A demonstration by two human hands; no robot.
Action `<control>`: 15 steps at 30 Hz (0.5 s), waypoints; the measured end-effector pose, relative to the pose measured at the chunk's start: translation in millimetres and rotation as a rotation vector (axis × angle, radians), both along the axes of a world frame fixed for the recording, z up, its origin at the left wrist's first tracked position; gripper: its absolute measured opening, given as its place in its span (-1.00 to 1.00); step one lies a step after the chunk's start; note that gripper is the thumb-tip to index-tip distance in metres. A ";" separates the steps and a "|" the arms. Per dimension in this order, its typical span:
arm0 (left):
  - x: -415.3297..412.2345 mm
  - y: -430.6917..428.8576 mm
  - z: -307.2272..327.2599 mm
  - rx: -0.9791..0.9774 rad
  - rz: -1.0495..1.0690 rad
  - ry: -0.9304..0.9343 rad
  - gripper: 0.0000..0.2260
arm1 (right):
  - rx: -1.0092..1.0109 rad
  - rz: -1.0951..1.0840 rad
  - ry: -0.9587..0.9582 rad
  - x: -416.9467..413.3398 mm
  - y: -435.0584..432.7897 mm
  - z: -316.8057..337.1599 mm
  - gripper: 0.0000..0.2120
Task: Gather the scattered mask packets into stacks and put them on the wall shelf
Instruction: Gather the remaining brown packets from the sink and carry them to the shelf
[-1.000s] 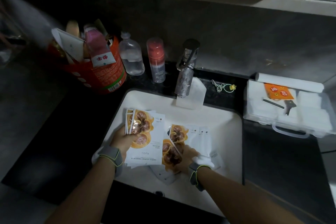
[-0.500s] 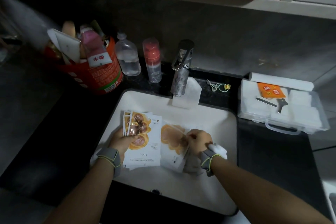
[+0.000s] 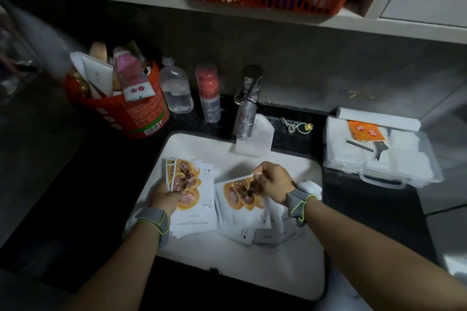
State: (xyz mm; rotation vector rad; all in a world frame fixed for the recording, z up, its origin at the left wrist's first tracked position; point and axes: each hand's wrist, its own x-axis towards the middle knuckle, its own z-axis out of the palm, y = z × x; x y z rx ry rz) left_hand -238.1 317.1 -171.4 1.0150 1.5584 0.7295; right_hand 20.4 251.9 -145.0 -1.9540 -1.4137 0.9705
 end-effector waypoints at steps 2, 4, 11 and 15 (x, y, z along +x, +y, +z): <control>-1.5 2.9 -5.5 0.005 0.025 0.028 -0.61 | -0.037 0.092 0.041 -1.3 1.2 4.2 -0.82; -2.0 3.4 -7.5 0.003 0.031 0.041 -0.62 | -0.080 0.176 0.090 -2.8 2.4 8.2 -0.83; 4.3 4.3 -4.4 0.072 0.053 0.079 -0.66 | -0.108 0.310 0.205 -3.6 9.9 23.8 -0.89; 10.3 4.9 -3.2 0.060 0.011 0.031 -0.66 | -0.097 0.279 0.309 -8.7 15.2 23.8 -0.83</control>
